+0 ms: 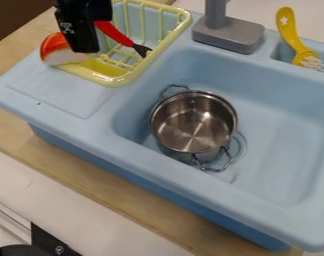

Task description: Take the sushi to the left side of the sink

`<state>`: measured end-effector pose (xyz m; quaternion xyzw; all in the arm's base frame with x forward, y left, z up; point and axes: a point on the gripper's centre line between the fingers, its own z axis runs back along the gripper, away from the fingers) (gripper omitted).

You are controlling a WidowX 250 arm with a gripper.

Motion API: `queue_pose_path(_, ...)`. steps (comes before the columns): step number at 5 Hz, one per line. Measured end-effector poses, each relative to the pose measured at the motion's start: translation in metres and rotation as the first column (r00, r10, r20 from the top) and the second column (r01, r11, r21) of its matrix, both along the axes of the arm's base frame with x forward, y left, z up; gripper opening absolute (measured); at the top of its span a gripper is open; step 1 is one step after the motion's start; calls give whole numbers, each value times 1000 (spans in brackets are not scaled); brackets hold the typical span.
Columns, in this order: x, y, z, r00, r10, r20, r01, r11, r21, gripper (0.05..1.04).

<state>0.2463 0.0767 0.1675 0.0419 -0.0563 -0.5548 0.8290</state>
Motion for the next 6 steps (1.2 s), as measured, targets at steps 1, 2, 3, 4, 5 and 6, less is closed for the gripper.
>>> queue_pose_path(1, -4, -23, -13, 972, -192, -134, 193, 981, -4, 1000)
queue_pose_path(2, -13, -40, -22, 898, -390, -202, 388, 920, -50, 1000)
queue_pose_path(3, -25, -46, -37, 819, -514, -253, 518, 854, -57, 1000)
queue_pose_path(4, -23, -70, -39, 719, -656, -230, 673, 740, -7, 1000)
queue_pose_path(5, -17, -103, -35, 551, -789, -273, 829, 556, 63, 1000)
queue_pose_path(6, -3, -141, -35, 321, -911, -261, 944, 331, 4, 1000)
